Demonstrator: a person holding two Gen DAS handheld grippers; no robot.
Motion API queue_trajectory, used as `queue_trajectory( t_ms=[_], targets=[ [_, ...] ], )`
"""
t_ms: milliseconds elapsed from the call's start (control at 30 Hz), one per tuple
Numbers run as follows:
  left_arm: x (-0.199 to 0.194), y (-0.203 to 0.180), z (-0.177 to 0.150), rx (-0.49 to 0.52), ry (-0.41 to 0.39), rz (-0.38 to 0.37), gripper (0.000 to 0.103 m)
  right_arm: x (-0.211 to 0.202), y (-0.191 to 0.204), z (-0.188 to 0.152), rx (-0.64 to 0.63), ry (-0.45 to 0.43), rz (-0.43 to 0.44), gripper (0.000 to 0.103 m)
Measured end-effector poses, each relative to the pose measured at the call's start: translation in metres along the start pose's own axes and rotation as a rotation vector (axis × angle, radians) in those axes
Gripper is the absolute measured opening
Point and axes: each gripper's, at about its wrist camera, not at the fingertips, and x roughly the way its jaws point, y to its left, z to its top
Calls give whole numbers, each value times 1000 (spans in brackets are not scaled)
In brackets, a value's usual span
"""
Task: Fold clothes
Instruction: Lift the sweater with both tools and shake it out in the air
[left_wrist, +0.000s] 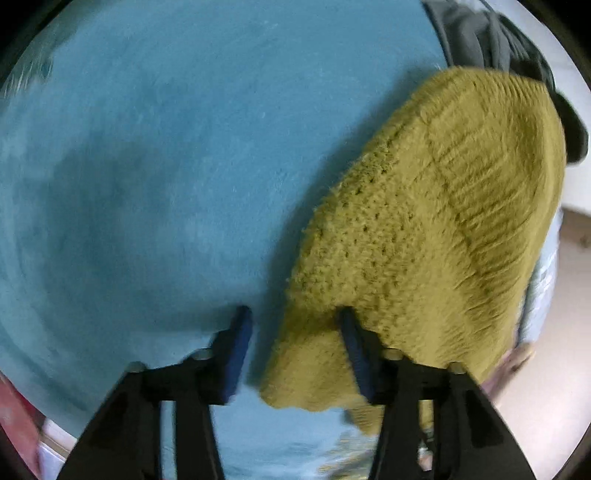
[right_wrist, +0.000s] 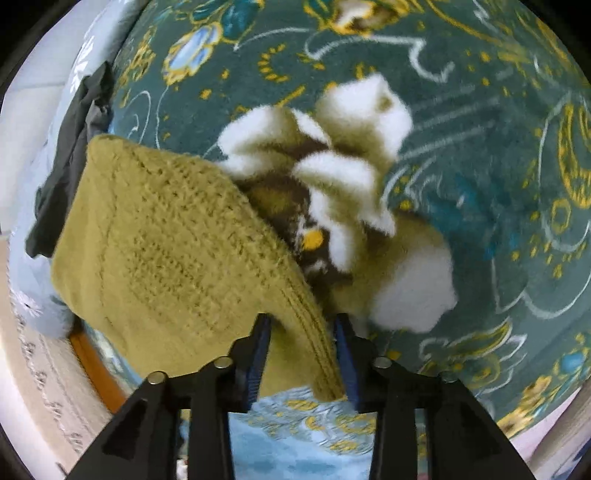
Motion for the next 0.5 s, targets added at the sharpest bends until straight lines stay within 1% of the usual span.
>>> queue_trajectory(
  t_ms=[33, 100, 167, 233, 267, 300, 367, 400, 433, 467, 500],
  targets=[
    [-2, 0, -2, 3, -2, -2, 15, -1, -2, -2, 3, 9, 4, 16],
    [-6, -1, -6, 10, -7, -5, 9, -5, -4, -6, -6, 14, 12, 13],
    [-18, -9, -12, 62, -21, 9, 7, -12, 5, -1, -36, 29, 39, 12],
    [-38, -13, -21, 112, -34, -2, 7, -29, 16, -8, -92, 41, 70, 11],
    [-49, -13, -24, 119, -34, -14, 7, -36, 19, -10, -111, 44, 84, 11],
    [-60, -13, -27, 127, -33, -26, 7, -46, 20, -16, -122, 46, 111, 11],
    [-87, -18, -31, 155, -36, -48, 6, -67, 34, -15, -120, 41, 190, 11],
    [-96, -24, -31, 173, -44, -42, 6, -77, 40, -15, -129, 30, 225, 11],
    [-105, -29, -27, 191, -51, -37, 6, -87, 50, -11, -145, 18, 253, 11],
    [-114, -24, -11, 198, -47, -42, 6, -91, 65, -8, -148, 12, 284, 11],
    [-126, -17, 22, 198, -41, -47, 6, -95, 81, -6, -152, 7, 316, 11]
  ],
)
